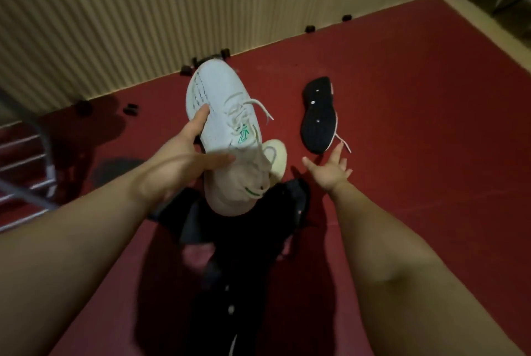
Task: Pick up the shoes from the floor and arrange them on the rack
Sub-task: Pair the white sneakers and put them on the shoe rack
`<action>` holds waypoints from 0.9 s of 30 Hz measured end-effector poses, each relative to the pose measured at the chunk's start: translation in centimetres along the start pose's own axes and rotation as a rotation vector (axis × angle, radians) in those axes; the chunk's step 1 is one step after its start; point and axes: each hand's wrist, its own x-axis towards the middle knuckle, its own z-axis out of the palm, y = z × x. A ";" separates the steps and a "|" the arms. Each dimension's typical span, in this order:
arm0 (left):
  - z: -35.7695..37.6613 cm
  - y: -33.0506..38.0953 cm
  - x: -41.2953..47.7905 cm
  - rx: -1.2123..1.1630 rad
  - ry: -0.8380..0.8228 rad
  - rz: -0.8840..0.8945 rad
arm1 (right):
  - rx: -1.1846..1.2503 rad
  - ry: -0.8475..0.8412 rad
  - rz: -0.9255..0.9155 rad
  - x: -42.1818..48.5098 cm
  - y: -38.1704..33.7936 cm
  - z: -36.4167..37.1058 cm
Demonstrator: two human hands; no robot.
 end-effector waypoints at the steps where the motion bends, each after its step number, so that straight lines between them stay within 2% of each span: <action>1: 1.0 0.1 1.6 -0.005 -0.018 -0.015 | 0.032 -0.001 0.031 1.9 0.3 0.3; 4: 3.1 -0.1 5.8 -0.041 -0.068 -0.040 | 0.155 -0.030 0.128 6.9 0.4 0.7; 8: 4.0 -0.8 9.3 0.048 -0.123 -0.039 | 0.176 0.008 0.134 10.5 -1.1 1.2; 13: 3.5 -0.6 11.3 0.101 -0.153 -0.056 | 0.185 0.231 0.116 12.1 -2.1 1.9; 15: 3.3 -0.7 11.6 0.076 -0.137 -0.057 | 0.186 0.350 0.012 11.6 -2.1 2.1; 17: 3.0 -1.0 11.5 0.059 -0.129 -0.055 | 0.085 0.447 -0.153 10.8 -1.8 2.1; 21: 2.8 -2.2 11.7 0.092 -0.172 -0.084 | -0.445 0.509 -0.537 8.7 2.5 1.6; 22: 3.2 -2.3 11.6 0.103 -0.179 -0.092 | -0.519 0.511 -0.587 8.3 4.2 1.5; 24: 4.3 -2.7 11.5 0.109 -0.157 -0.088 | -0.586 0.362 -0.564 7.5 7.0 1.7; 25: 4.9 -2.9 11.5 0.106 -0.148 -0.078 | -0.581 0.268 -0.535 7.1 8.0 1.8; 27: 6.0 -3.0 11.4 0.099 -0.170 -0.076 | -0.508 0.234 -0.533 6.3 8.7 1.8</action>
